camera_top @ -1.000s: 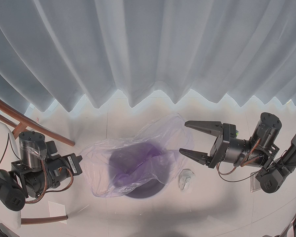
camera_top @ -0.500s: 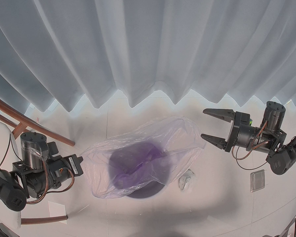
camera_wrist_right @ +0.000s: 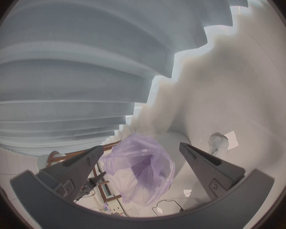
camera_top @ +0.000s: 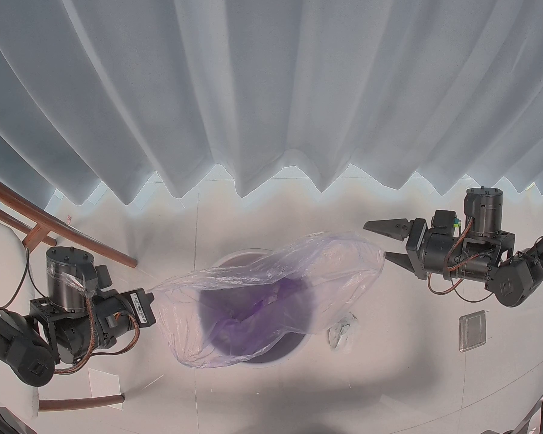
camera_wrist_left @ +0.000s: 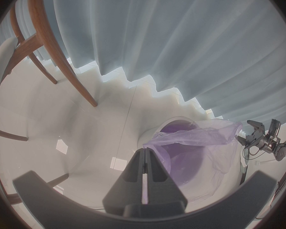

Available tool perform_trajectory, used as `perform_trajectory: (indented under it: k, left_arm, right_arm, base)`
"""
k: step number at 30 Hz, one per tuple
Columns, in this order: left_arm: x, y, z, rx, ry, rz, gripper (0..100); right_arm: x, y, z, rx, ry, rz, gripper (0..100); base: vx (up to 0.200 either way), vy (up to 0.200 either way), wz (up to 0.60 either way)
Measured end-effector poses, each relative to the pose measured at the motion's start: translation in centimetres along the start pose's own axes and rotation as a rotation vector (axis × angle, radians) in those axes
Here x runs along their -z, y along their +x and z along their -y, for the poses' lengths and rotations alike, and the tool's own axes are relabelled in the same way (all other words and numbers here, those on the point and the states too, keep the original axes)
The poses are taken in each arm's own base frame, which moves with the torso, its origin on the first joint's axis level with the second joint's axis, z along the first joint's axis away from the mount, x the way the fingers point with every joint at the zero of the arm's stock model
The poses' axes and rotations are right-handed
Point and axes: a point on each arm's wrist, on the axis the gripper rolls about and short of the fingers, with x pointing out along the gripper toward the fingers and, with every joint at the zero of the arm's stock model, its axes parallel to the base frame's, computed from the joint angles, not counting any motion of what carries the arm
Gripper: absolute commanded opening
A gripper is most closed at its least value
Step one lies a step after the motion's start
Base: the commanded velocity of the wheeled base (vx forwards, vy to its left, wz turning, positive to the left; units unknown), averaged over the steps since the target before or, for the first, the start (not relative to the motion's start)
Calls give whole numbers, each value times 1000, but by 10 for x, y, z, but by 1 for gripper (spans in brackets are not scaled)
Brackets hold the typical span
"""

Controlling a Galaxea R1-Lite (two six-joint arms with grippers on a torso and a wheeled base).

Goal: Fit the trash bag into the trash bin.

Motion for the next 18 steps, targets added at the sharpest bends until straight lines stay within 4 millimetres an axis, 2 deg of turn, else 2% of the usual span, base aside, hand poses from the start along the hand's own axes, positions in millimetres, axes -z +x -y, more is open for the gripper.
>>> perform_trajectory:
  k: [8, 13, 18]
  left_arm:
    - [-11, 1, 4, 58, 8, 110, 0]
    - [-7, 1, 1, 41, 35, 107, 0]
    - [-1, -3, -3, 11, 49, 96, 0]
  right_arm:
    - [9, 3, -7, -17, -13, -34, 100]
    - [27, 5, -10, -21, -16, -98, 100]
    - [43, 6, -10, -14, -56, -150, 100]
  base:
    - [0, 0, 0]
    - [0, 0, 0]
    - [200, 0, 0]
